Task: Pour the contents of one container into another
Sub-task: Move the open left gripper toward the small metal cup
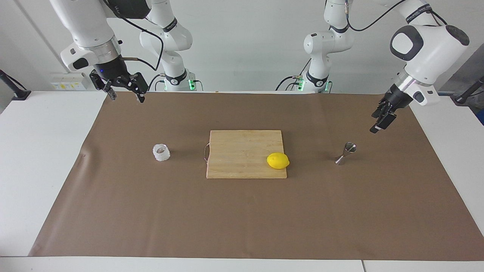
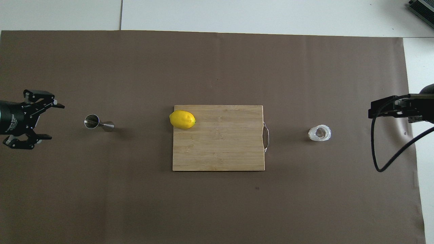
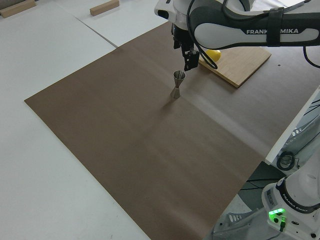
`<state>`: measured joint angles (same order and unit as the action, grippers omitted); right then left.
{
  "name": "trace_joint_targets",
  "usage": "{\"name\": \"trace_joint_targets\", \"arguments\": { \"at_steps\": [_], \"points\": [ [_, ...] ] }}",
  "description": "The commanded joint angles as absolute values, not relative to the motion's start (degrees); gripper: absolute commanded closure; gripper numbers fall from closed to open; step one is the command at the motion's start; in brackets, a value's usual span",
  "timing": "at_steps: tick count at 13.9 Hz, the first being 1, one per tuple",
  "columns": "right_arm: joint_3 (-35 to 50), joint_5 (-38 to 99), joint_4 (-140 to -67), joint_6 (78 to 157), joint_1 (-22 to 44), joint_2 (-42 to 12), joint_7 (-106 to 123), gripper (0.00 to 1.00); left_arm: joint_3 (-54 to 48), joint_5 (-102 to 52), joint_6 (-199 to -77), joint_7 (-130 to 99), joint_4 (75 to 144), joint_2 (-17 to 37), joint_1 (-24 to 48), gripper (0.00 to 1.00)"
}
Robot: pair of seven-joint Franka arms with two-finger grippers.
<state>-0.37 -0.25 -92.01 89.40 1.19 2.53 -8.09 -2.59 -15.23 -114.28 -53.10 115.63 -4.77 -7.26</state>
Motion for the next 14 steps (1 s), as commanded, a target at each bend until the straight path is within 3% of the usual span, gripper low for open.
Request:
{"name": "trace_joint_targets", "arguments": {
  "at_steps": [1,3,14],
  "points": [
    [-0.35,1.49,-92.46,88.77,0.62,3.08,-6.94,0.0,-2.81,-16.79,-119.77,-56.69,118.72,-2.64,-7.73,0.0],
    [-0.35,1.49,-92.46,88.77,0.62,3.08,-6.94,0.0,-2.81,-18.01,-123.65,-56.95,121.55,-2.11,-7.39,0.0],
    [-0.35,1.49,-92.46,88.77,0.62,3.08,-6.94,0.0,-2.9,-18.54,-123.39,-56.43,120.67,-0.7,-7.74,0.0]
  ]
}}
